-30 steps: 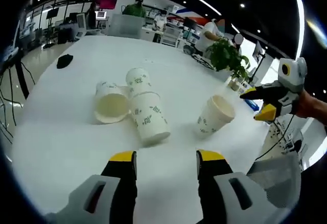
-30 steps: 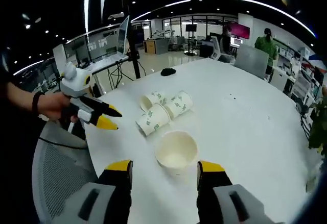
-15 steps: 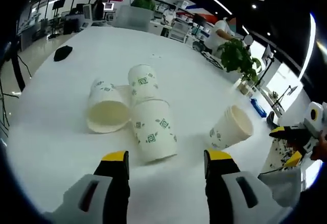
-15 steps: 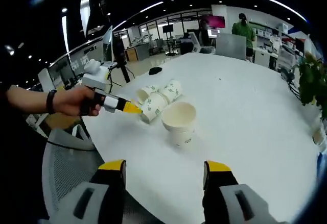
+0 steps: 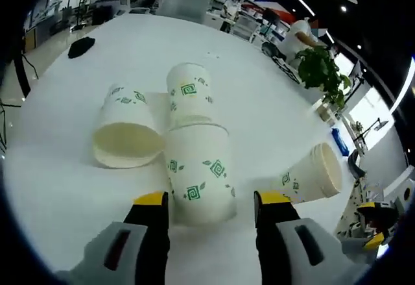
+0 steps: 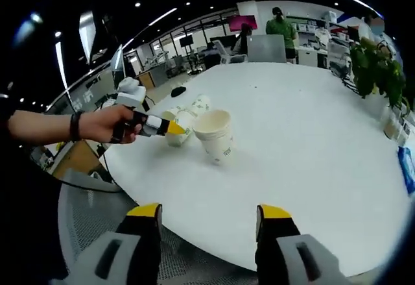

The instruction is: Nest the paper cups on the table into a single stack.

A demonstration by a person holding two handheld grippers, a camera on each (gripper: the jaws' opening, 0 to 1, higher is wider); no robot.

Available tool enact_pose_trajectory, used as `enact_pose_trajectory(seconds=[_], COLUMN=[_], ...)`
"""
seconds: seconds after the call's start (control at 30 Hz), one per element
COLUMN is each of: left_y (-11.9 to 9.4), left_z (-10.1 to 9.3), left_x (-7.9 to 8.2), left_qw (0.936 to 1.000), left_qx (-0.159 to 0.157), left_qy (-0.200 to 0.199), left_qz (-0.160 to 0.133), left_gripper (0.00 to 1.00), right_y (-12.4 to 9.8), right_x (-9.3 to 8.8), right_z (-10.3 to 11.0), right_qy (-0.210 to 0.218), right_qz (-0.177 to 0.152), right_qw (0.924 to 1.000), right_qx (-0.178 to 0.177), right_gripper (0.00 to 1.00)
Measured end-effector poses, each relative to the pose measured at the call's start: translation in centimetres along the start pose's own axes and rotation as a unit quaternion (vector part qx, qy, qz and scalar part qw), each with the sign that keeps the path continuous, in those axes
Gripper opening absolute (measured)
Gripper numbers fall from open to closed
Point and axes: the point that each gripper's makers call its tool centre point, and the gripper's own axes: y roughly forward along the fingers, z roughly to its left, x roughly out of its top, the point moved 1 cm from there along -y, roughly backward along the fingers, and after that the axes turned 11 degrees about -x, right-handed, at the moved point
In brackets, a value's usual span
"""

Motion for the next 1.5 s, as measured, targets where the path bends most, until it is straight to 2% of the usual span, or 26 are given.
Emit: enact_pose_trajectory(seconds=[0.17,0.23,0.47,0.63,0.8,0.93,1.13,1.3,1.5], left_y=[0.3,0.2,-0.1,-0.7,-1.8,-3.1,-5.9,-7.9,-9.8], left_z=[0.3,0.3,-0.2,-0.8,-1.6,-2.2,-2.7,-3.2,-4.2], left_x=[-0.4,-0.5,-1.3,-2.1,-3.7,-4.8,-6.1,-7.0,-8.0], left_qw=[0.9999,0.9997,0.9985,0.9985,0.9991,0.9984,0.9926,0.9912,0.9888], left_qx=[0.001,0.000,-0.023,-0.029,-0.039,-0.045,-0.039,-0.048,-0.061], left_qy=[-0.015,-0.022,-0.049,-0.046,-0.018,0.033,0.111,0.119,0.133], left_qz=[0.003,0.003,-0.003,-0.005,0.002,0.013,0.031,0.031,0.029], left_gripper=[0.44,0.37,0.37,0.37,0.36,0.36,0.36,0.36,0.36], right_y=[-0.3,-0.3,0.0,0.2,0.5,0.6,1.0,1.9,2.9], right_x=[-0.4,-0.7,-1.0,-0.6,0.2,0.8,1.8,3.3,4.6], right_z=[-0.4,-0.4,-0.3,-0.1,0.3,0.4,1.1,2.3,5.2], right_qy=[0.010,0.016,0.020,0.021,0.020,0.018,0.000,-0.005,-0.037], right_qz=[0.000,0.001,0.003,-0.002,-0.010,-0.016,-0.023,-0.030,-0.028], right_qw=[0.9999,0.9998,0.9997,0.9998,0.9997,0.9997,0.9993,0.9980,0.9944], right_qx=[-0.009,-0.011,-0.010,-0.006,0.003,0.010,0.027,0.055,0.095], right_gripper=[0.55,0.55,0.54,0.54,0.54,0.53,0.50,0.45,0.45])
